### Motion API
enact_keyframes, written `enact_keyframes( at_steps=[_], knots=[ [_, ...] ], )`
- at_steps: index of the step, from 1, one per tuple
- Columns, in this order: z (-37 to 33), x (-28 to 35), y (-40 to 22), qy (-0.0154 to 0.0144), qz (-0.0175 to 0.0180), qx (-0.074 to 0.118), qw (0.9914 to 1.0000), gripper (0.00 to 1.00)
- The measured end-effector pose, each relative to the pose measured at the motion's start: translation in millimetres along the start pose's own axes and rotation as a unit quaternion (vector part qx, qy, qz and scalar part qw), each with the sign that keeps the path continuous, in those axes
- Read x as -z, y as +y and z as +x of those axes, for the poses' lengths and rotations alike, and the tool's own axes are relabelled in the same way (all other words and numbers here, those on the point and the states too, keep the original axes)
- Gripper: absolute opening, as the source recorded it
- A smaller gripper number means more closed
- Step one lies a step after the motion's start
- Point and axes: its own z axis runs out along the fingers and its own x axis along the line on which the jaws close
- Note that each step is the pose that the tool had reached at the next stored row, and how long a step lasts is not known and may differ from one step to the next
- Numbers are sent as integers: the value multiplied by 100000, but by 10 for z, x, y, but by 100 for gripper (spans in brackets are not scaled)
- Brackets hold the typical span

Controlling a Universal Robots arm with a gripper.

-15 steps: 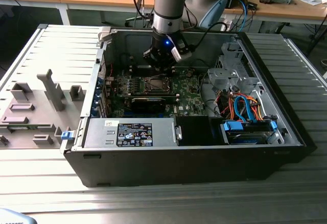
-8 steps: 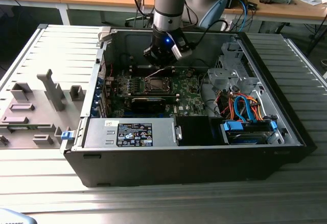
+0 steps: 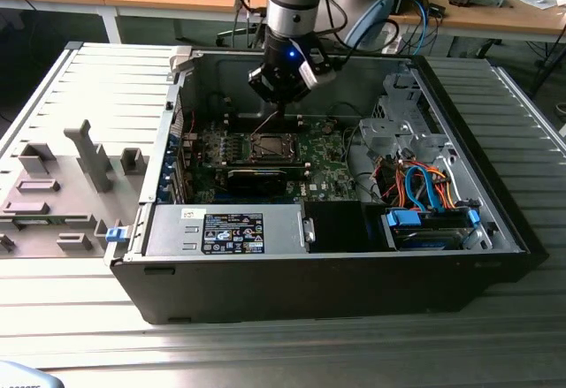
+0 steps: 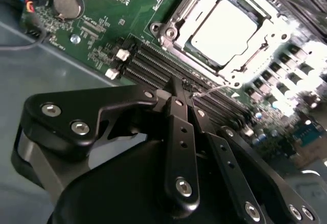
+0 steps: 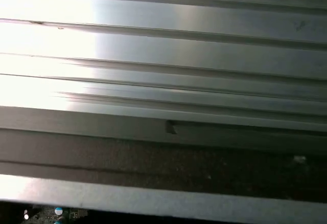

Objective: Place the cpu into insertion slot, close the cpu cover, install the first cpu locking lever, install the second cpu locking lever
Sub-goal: 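Install the first cpu locking lever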

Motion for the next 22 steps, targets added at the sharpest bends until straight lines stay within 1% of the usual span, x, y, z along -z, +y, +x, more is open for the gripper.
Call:
enact_keyframes(
  at_steps=[1, 2, 5, 6, 7, 9, 12, 15, 17, 19, 22],
  knots=[
    [1, 46, 2, -3, -3, -1, 100000, 11],
    [2, 114, 4, -3, -3, 2, 100000, 11],
    [4, 210, 8, -1, -3, 3, 100000, 11],
    [5, 236, 9, -4, -8, 5, 100000, 11],
    [5, 247, 10, -5, -10, 8, 100000, 11],
    [33, 233, 8, 3, 1, 12, 100000, 11],
    [111, 177, 5, 0, -2, 0, 100000, 11],
    [199, 131, -35, -2, -4, 1, 100000, 11],
    [239, 112, -73, 5, -1, 7, 100000, 11],
    [254, 87, -111, 1, 50, 6, 100000, 11],
    [254, 30, -120, 6, 69, 83, 100000, 11]
  ],
)
